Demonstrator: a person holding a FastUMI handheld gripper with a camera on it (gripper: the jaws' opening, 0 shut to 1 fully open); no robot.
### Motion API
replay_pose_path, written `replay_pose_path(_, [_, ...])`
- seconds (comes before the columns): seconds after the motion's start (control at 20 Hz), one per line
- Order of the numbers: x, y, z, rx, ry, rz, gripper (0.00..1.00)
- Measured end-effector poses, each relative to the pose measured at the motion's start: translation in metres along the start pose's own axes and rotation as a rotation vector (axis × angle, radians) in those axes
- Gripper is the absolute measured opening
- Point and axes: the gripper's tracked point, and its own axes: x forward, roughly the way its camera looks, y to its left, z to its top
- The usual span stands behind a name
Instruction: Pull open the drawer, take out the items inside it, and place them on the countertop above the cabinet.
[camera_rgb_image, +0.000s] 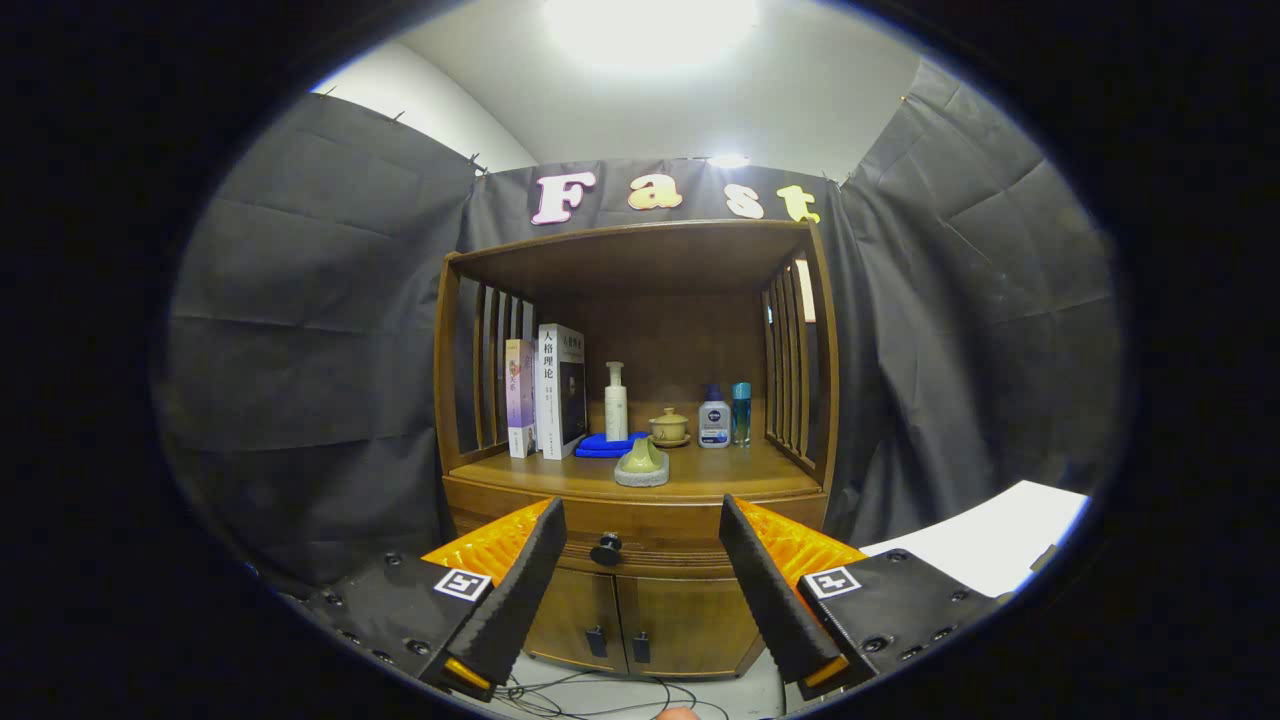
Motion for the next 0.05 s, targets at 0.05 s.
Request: replay_pose_path(0.05, [0.0011,0.0015,-0.0001,0.001,0.001,0.003,0.98])
